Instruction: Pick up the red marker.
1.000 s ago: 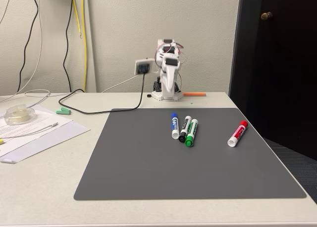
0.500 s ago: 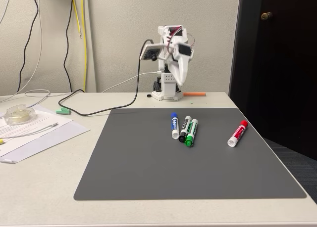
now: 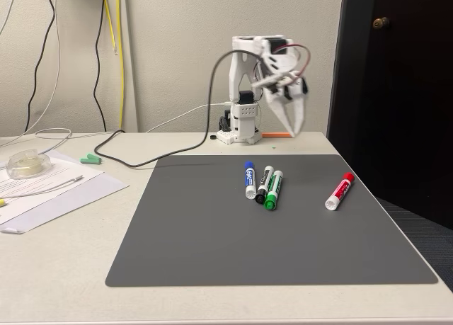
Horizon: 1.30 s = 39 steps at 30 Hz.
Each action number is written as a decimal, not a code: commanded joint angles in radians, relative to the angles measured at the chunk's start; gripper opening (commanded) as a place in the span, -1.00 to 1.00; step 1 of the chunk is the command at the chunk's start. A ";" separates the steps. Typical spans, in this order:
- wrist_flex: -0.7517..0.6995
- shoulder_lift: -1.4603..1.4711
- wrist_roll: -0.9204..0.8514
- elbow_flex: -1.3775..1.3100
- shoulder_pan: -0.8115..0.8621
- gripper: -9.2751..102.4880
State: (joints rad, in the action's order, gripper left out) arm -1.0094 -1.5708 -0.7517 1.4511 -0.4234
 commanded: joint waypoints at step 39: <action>-0.133 0.584 0.100 -0.532 -0.236 -0.70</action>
State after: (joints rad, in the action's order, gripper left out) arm -1.1628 -0.9802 -0.6688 0.9572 -0.6427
